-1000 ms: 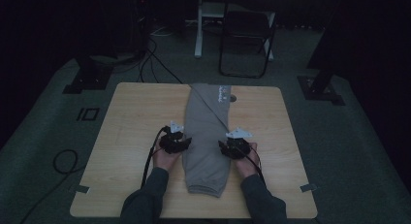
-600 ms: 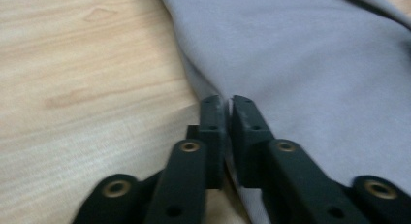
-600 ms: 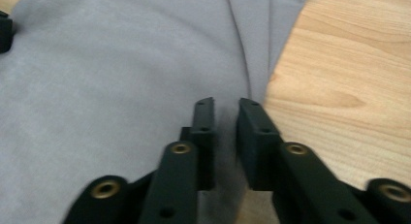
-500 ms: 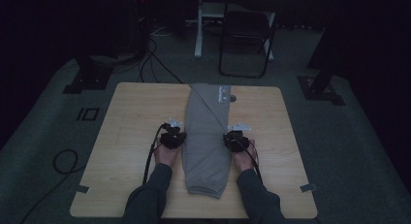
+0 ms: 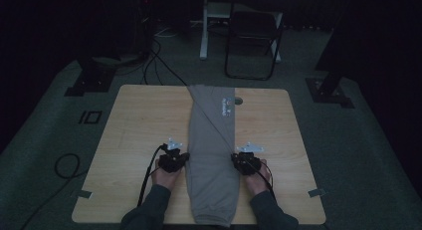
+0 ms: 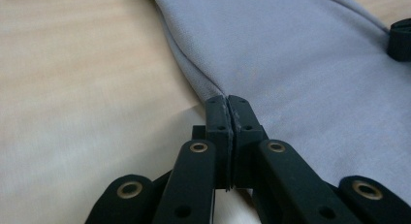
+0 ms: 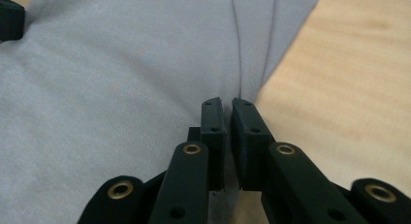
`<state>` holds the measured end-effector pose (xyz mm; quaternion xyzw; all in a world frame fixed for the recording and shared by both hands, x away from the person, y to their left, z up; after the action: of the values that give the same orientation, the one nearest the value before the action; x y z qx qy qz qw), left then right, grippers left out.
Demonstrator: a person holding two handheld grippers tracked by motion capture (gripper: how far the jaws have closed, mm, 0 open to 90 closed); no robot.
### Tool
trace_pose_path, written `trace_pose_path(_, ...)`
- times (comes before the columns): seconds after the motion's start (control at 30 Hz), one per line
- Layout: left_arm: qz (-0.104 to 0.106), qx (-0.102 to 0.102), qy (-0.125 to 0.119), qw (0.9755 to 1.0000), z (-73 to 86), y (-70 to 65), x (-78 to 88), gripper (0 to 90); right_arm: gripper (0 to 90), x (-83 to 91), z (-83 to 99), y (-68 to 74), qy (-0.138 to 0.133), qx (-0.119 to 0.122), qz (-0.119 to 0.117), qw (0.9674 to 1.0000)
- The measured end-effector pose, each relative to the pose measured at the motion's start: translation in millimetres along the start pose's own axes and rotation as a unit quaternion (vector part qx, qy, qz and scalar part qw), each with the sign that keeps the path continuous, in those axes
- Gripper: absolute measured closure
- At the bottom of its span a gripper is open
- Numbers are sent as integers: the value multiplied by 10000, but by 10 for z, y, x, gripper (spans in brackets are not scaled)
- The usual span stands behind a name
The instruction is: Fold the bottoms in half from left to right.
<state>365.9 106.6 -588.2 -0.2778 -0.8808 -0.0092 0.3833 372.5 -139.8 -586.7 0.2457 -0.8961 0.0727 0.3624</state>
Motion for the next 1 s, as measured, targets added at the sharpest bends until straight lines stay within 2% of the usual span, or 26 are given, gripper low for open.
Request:
trace_pose_path(0.13,-8,-46,-70,10000,182,-88,151,882,844,139,143,96,7,48,-169,9998)
trace_pose_path(0.23,22,-31,-39,10000,295,-141,251,882,841,232,226,170,90,67,-318,9994)
trace_pose_path(0.4,8,-174,63,9998,422,-233,372,876,841,368,354,283,171,186,-447,9987)
trace_pose_path(0.47,-48,-200,65,9998,425,-233,382,803,838,388,371,298,194,205,-477,9985)
trace_pose_path(0.5,-113,-235,-42,9997,393,-207,387,803,825,402,380,309,227,222,-507,9982)
trace_pose_path(0.53,-111,-233,-103,9996,357,-181,385,706,748,401,363,310,202,256,-556,9979)
trace_pose_path(0.6,-113,-160,-234,9995,255,-132,363,657,656,375,286,295,45,236,-623,9978)
trace_pose_path(0.67,-189,-281,-295,9990,136,-92,299,632,599,335,150,280,-114,274,-632,9976)
trace_pose_path(0.73,-328,-381,-278,9983,19,-50,189,615,548,253,-24,265,-204,391,-538,9976)
trace_pose_path(0.9,-625,-417,-213,9969,-237,41,-77,592,424,-94,-487,259,-222,567,-443,9972)
trace_pose_path(1.0,-766,-488,-146,9958,-311,60,-183,585,372,-338,-714,266,-121,619,-321,9975)
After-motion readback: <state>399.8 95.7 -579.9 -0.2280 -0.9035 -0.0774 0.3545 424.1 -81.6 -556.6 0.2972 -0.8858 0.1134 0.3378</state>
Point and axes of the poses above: each handheld gripper's, and its own axes: x roughly backward along the jaws, z roughly out of its underside, y roughly to its left, the point moved 5 cm from there along -x, roughly forward along the jaws, and after that the axes turned 1 degree about y, right-handed, at the moved point
